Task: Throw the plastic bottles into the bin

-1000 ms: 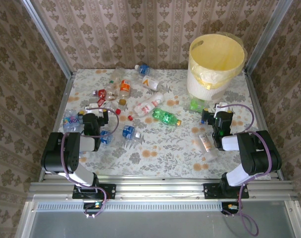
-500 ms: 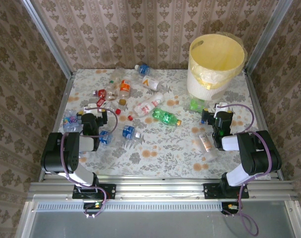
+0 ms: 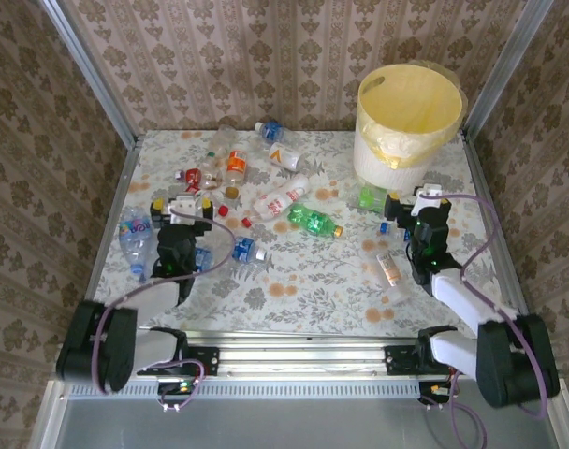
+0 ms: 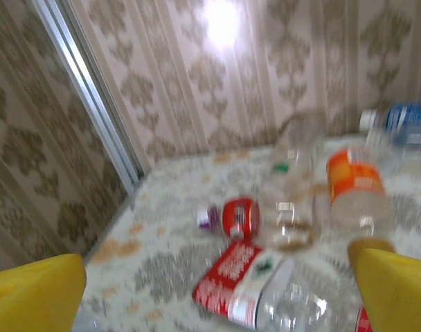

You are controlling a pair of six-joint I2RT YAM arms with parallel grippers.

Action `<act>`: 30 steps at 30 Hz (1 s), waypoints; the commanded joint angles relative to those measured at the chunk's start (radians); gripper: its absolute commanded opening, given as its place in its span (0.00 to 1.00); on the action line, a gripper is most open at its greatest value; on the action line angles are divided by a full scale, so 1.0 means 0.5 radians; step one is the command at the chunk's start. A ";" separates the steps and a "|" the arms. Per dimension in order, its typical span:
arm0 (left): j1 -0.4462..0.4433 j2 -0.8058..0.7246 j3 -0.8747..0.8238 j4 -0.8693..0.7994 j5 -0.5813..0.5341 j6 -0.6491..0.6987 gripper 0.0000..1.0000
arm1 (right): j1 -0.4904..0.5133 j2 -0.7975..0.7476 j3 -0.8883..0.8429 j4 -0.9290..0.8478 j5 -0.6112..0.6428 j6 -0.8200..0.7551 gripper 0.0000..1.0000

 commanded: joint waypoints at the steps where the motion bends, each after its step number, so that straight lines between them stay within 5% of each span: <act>1: -0.033 -0.277 0.098 -0.404 -0.024 -0.050 1.00 | 0.052 -0.229 0.106 -0.514 0.073 0.086 1.00; 9: -0.236 -0.764 0.517 -1.443 0.186 -0.335 1.00 | 0.217 -0.583 0.345 -1.164 -0.116 0.323 1.00; 16: -0.416 -0.751 1.008 -2.390 0.499 -0.659 1.00 | 0.477 -0.427 0.778 -1.891 -0.401 0.425 1.00; 24: -0.512 -0.771 1.088 -2.765 0.926 -0.781 1.00 | 0.758 -0.215 0.947 -2.477 -0.583 0.539 1.00; 30: -0.553 -0.780 1.072 -2.862 0.924 -0.840 1.00 | 0.832 -0.080 0.998 -2.849 -0.166 0.620 1.00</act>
